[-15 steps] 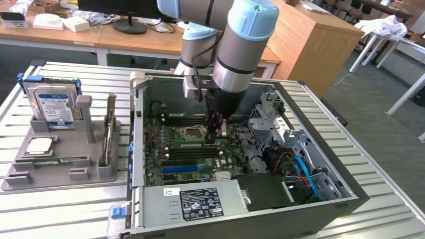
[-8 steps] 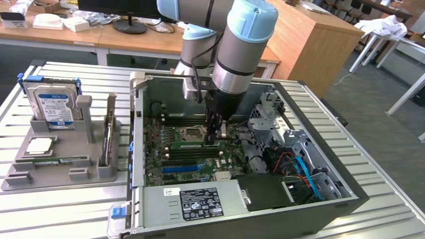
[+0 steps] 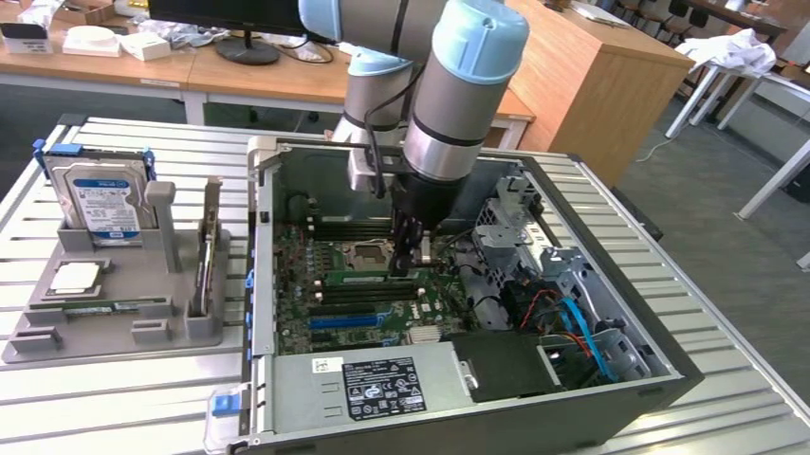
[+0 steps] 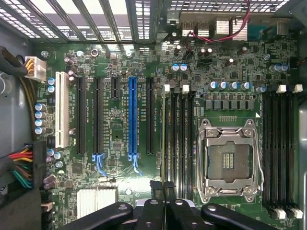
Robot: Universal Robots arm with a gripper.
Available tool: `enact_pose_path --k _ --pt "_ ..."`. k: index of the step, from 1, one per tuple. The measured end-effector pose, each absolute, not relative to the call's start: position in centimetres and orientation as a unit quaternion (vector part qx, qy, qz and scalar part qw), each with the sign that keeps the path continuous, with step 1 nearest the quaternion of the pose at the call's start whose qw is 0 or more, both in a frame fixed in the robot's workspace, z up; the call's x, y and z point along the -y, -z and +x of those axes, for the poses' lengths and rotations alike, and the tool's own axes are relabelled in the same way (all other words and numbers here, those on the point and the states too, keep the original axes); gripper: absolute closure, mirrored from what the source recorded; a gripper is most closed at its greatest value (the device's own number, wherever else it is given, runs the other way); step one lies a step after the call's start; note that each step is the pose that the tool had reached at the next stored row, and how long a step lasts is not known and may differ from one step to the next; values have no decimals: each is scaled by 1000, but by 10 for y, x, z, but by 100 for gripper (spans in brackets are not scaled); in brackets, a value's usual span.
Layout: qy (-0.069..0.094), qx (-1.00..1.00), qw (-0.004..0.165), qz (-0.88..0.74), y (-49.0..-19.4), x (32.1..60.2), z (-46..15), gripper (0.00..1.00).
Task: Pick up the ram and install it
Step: 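Pick up the ram and move it above insertion slot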
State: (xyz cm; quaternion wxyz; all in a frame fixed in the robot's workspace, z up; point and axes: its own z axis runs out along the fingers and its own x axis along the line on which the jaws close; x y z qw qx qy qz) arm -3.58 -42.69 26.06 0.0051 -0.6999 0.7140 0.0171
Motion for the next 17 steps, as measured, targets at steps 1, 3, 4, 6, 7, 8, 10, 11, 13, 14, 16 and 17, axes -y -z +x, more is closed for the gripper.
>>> enact_pose_path --k 1,3,4,6,7,8,10,11,13,14,16,17 --pt "-17 -714 5 -700 -260 427 -36 89" --pt "-17 -714 5 -700 -259 427 -36 89" --pt "-17 -714 5 -700 -258 427 -36 89" --pt "-17 -714 5 -700 -257 427 -36 89" --pt "-17 -714 5 -700 -257 427 -36 89" --pt "-17 -714 5 -700 -256 427 -36 89" --pt "-17 -714 5 -700 -255 427 -36 89" --pt "-17 -714 5 -700 -255 427 -36 89" --pt "-17 -714 5 -700 -255 427 -36 89" --pt "-17 -714 5 -700 -255 427 -36 89" --pt "-17 -714 5 -700 -255 427 -36 89" --pt "-17 -714 5 -700 -255 426 -36 89"
